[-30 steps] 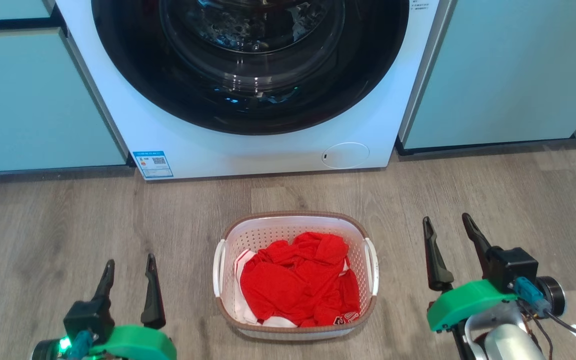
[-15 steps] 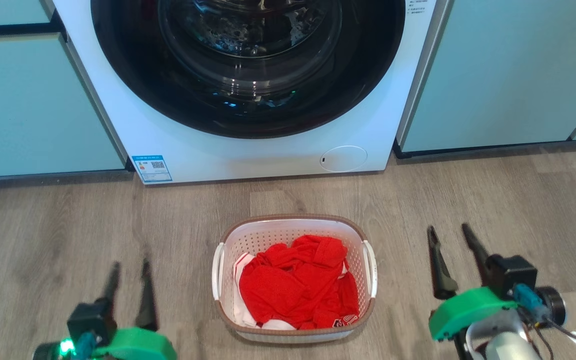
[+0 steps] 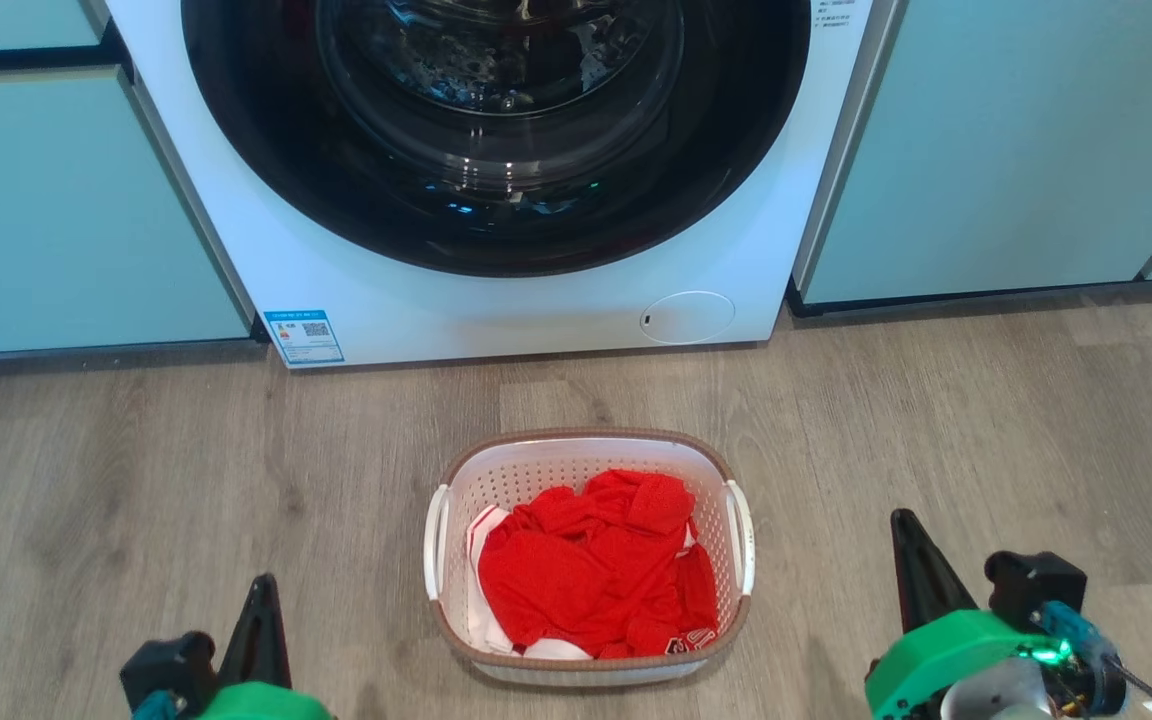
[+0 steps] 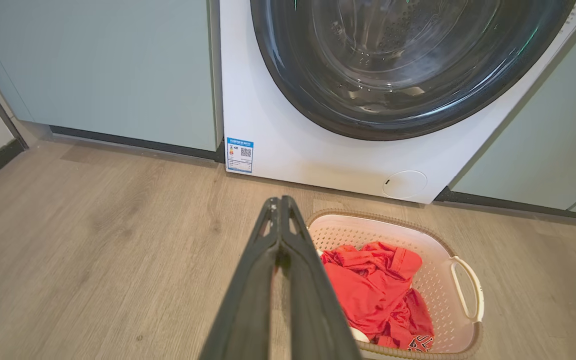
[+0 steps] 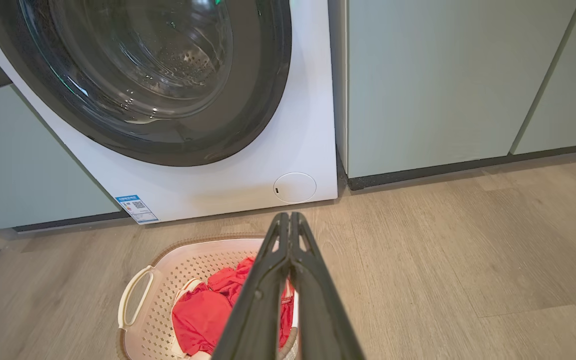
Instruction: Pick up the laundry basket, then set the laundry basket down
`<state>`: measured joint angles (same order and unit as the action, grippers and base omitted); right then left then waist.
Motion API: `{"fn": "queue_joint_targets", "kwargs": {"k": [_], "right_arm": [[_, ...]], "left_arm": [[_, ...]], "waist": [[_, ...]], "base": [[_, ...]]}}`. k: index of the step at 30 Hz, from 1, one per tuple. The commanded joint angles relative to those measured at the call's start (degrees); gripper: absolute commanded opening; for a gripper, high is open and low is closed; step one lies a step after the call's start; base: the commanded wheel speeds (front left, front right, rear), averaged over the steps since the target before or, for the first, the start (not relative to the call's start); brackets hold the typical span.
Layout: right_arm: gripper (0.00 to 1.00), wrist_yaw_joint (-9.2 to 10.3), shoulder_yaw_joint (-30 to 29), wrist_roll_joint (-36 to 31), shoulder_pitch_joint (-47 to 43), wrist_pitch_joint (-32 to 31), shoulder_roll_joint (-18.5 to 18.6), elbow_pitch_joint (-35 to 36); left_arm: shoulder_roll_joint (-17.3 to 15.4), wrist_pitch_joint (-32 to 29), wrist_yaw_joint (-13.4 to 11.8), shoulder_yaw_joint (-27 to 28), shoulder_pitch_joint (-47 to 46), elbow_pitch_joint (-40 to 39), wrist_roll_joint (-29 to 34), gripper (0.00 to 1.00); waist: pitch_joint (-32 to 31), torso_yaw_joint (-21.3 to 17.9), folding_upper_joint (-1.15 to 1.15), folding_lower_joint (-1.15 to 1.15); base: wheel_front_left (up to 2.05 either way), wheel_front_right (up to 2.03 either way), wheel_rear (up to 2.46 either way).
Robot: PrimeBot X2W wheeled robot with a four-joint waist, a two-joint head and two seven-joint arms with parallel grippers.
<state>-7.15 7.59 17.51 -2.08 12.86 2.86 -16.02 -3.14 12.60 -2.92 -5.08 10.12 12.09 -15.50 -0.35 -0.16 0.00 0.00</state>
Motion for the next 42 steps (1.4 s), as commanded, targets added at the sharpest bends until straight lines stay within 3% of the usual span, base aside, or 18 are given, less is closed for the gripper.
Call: {"fn": "queue_joint_targets", "kwargs": {"k": [1, 42], "right_arm": [[0.00, -0.04, -0.45, 2.24, 2.50, -0.29, 0.53, 1.86], [0.00, -0.15, -3.87, 29.34, 4.47, -5.93, 1.40, 1.98]], "left_arm": [[-0.17, -0.30, 0.54, 0.79, -2.79, -1.52, -2.09, 0.00], [-0.38, -6.61, 4.06, 4.16, -7.58, -0.30, -29.15, 0.00]], "waist": [[0.01, 0.00, 0.00, 0.00], [0.20, 0.06, 0.00, 0.00]], "base": [[0.00, 0.00, 0.00], [0.00, 0.00, 0.00]]}}
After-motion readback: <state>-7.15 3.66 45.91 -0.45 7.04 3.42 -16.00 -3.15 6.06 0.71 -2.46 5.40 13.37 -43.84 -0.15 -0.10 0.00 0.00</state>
